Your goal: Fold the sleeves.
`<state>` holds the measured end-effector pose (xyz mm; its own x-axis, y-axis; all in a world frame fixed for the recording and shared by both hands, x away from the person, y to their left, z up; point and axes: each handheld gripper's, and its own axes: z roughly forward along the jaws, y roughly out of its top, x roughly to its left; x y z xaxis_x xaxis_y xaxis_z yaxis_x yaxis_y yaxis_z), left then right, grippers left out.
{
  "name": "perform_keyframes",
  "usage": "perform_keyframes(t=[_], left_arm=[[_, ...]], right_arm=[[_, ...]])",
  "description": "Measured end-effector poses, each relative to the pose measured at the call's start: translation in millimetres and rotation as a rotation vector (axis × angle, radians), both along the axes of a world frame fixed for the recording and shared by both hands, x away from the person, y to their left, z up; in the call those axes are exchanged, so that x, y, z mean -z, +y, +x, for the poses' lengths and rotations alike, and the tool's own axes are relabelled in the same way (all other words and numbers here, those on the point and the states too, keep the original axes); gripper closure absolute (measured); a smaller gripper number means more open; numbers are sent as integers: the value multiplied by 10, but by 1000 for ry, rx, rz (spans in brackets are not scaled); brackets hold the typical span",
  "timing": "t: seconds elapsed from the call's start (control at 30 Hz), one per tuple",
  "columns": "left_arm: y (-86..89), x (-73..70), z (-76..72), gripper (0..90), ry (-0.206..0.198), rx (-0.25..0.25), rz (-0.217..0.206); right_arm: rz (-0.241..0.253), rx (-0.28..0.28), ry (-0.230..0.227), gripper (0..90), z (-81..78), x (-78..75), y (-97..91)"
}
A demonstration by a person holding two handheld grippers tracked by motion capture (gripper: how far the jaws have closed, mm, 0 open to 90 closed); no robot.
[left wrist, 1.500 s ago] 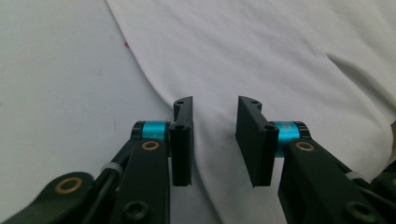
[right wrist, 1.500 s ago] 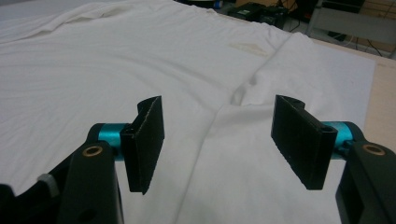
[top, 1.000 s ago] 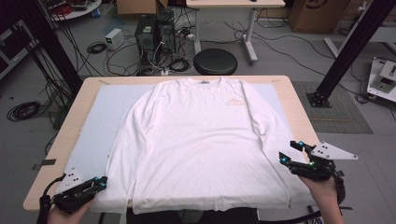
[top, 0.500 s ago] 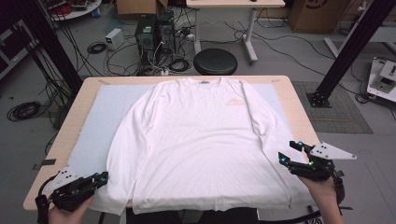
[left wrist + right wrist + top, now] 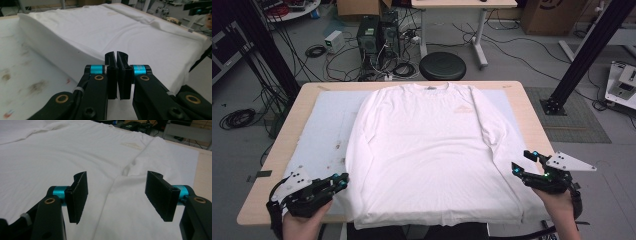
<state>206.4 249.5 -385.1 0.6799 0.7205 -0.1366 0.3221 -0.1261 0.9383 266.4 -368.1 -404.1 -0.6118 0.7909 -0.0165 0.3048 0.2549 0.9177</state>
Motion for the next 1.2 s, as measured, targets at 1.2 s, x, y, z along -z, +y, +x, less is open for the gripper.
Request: perform_keyframes(t=[1.2], left_arm=[[-1624, 163, 456, 869, 76, 340, -30]], right_arm=[[-11, -16, 2, 349, 21, 8, 47]])
